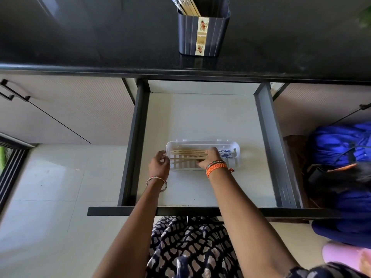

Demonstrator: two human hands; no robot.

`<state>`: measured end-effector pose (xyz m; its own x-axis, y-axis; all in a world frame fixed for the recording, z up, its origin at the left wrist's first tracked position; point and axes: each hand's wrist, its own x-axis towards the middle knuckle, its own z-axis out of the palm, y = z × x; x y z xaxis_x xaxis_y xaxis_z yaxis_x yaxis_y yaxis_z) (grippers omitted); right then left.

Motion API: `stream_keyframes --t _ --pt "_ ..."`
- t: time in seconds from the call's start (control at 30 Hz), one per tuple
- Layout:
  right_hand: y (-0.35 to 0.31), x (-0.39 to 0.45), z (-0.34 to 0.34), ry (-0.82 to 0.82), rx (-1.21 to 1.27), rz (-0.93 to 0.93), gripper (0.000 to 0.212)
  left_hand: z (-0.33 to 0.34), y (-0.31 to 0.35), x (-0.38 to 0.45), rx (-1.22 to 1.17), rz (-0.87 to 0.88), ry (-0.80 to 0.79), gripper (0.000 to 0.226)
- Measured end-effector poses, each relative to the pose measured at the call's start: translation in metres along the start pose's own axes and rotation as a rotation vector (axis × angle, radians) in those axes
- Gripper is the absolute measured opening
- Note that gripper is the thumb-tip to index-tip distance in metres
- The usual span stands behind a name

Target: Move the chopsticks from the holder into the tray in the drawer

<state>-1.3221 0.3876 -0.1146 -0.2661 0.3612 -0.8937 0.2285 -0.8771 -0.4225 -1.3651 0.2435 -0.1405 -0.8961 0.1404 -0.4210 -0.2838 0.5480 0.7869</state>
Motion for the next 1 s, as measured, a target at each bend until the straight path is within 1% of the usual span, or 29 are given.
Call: stream_keyframes --t 0.13,0.17,0.2,0.27,0.3,0.33,0.4,0.43,0.5,0.57,0.63,0.73,0.83,0.9,1.0 --pt "0.001 0.002 0.001 -0.003 -0.117 -0.055 0.025 0.001 -0.001 0.001 -0.002 0.006 0.004 0.029" --pt "0.002 0.003 0.003 -0.005 -0.170 -0.094 0.023 0.001 -0.002 0.002 -0.005 0.005 0.005 0.029" --pt "0.002 0.004 0.005 -0.001 -0.323 -0.198 0.020 0.001 -0.002 0.002 -0.010 0.006 0.005 0.029" --pt "0.002 0.009 0.006 0.016 -0.846 -0.517 0.021 0.001 -0.002 0.002 -0.014 0.011 0.011 0.029" --pt "0.000 0.012 0.003 0.007 -1.132 -0.678 0.028 0.001 -0.002 0.002 -0.013 0.012 0.013 0.029" --pt "-0.002 0.015 0.000 -0.023 -1.376 -0.789 0.036 0.001 -0.002 0.002 -0.014 0.013 0.013 0.029" --pt "-0.007 0.023 -0.006 -0.079 -1.738 -0.891 0.047 0.001 -0.002 0.002 -0.027 0.012 0.008 0.029" --pt "-0.009 0.025 -0.008 -0.105 -1.848 -0.890 0.050 0.000 -0.002 0.003 -0.036 0.009 0.004 0.029" --pt "-0.009 0.028 -0.010 -0.160 -1.934 -0.836 0.050 0.000 -0.003 0.004 -0.048 0.007 -0.003 0.030" --pt "-0.007 0.027 -0.012 -0.194 -1.933 -0.804 0.046 0.000 -0.004 0.005 -0.072 -0.004 -0.006 0.031" --pt "-0.006 0.025 -0.013 -0.182 -1.903 -0.816 0.043 0.000 -0.004 0.006 -0.096 -0.014 -0.006 0.031" --pt "-0.008 0.025 -0.014 -0.063 -1.915 -0.874 0.038 0.001 -0.006 0.007 -0.102 -0.015 -0.006 0.031" --pt "-0.012 0.025 -0.016 0.030 -1.945 -0.817 0.031 0.001 -0.006 0.007 -0.106 -0.019 -0.012 0.033" --pt "-0.011 0.025 -0.017 0.087 -1.938 -0.806 0.030 0.001 -0.006 0.008 -0.106 -0.019 -0.016 0.033" --pt "-0.010 0.026 -0.021 0.221 -1.946 -0.800 0.029 0.001 -0.006 0.007 -0.095 -0.015 -0.005 0.034"
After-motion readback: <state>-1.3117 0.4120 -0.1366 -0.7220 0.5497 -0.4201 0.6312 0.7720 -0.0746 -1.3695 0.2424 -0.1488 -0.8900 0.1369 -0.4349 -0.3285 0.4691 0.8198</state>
